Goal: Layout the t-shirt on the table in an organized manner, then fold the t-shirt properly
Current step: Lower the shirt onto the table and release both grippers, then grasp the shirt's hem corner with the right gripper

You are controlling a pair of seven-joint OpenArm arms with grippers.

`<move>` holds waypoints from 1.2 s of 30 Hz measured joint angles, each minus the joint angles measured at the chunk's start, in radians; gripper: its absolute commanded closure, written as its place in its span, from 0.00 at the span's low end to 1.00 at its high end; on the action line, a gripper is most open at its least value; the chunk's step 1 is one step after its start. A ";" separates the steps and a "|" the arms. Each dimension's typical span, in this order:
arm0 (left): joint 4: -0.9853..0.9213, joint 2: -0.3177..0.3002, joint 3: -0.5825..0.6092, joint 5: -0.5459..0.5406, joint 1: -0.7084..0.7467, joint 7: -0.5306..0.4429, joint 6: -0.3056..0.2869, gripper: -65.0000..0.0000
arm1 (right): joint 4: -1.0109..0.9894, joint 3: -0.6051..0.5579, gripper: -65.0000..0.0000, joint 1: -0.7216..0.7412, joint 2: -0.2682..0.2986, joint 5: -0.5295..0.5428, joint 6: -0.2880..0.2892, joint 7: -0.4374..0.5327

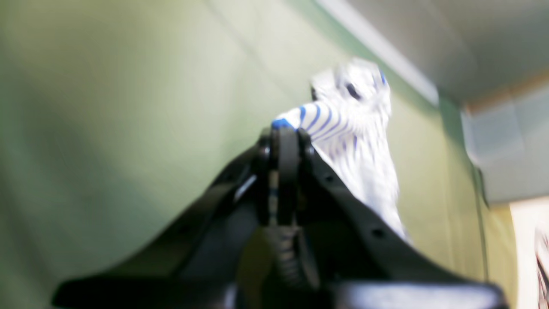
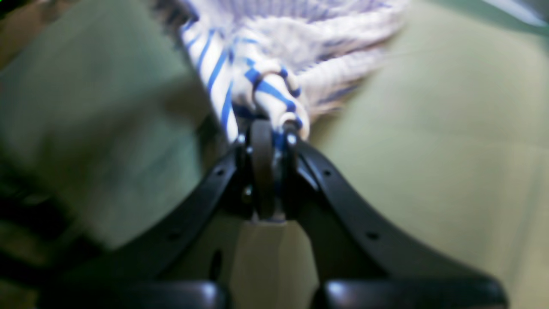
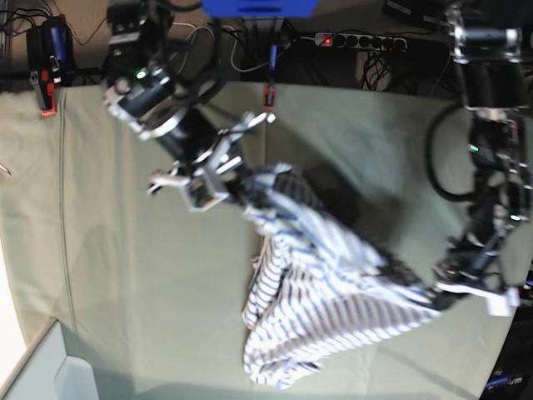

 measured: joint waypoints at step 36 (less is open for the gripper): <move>-0.071 -0.193 -0.252 0.134 0.044 0.002 0.008 0.76 | -0.207 -0.391 0.49 0.029 0.095 -0.002 -0.001 0.009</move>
